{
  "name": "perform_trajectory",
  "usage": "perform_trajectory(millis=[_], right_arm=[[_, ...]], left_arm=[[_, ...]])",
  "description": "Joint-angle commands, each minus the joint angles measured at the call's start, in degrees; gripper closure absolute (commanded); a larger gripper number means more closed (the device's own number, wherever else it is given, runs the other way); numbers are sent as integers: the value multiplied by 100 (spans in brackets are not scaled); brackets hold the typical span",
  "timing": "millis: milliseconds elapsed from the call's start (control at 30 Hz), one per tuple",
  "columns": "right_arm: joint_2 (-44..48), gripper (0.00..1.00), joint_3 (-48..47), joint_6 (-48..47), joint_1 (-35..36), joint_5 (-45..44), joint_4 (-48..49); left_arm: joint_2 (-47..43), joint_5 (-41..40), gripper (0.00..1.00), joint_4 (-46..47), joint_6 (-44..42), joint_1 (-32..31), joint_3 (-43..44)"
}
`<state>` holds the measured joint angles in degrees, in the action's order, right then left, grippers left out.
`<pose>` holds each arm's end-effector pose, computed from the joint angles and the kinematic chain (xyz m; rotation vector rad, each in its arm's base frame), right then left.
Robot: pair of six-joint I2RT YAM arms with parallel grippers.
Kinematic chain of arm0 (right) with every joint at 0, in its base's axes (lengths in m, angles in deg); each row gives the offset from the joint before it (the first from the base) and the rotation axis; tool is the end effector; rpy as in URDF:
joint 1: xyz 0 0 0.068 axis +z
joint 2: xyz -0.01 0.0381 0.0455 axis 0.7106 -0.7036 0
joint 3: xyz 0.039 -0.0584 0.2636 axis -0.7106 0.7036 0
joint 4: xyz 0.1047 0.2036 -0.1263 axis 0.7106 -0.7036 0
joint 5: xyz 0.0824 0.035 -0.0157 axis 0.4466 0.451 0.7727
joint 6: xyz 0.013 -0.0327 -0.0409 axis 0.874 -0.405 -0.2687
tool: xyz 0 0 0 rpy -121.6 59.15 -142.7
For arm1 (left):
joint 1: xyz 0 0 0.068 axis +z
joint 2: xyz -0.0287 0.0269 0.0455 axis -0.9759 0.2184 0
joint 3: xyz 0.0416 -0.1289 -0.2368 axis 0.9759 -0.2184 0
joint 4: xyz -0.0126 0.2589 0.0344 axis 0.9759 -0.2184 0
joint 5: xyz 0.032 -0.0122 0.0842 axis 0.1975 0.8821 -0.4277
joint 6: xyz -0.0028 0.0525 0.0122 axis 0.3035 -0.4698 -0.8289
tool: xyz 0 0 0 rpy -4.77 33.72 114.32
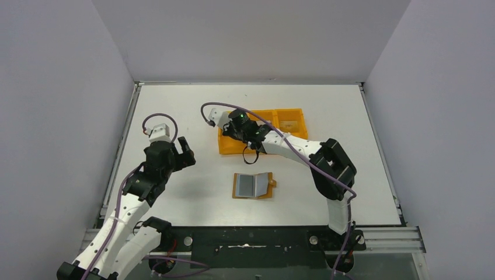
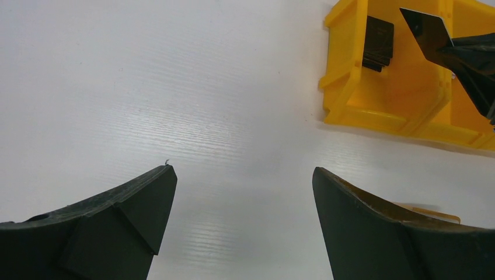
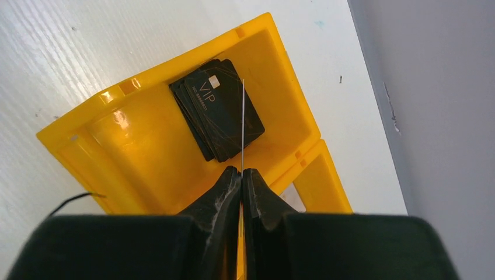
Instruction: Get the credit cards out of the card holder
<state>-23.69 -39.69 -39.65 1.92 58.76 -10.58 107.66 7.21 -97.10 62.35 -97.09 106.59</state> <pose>0.3074 0.3265 0.2381 -1.2982 1.7269 0.0568 0.1639 -0.0480 0.2665 -0.3417 2.1079 -0.1974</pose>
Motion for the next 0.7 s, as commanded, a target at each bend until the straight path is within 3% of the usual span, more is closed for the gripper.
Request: perform_trajectory(millis=[0,667], right_arm=[[-309,100,-585,-666,-70,-324,32],[-1448,96,-1302,-1698,-193,-706,78]], left_arm=[[-119,-123,11,93,-60,50,224],[-196,-22,11,144,-80,81,184]])
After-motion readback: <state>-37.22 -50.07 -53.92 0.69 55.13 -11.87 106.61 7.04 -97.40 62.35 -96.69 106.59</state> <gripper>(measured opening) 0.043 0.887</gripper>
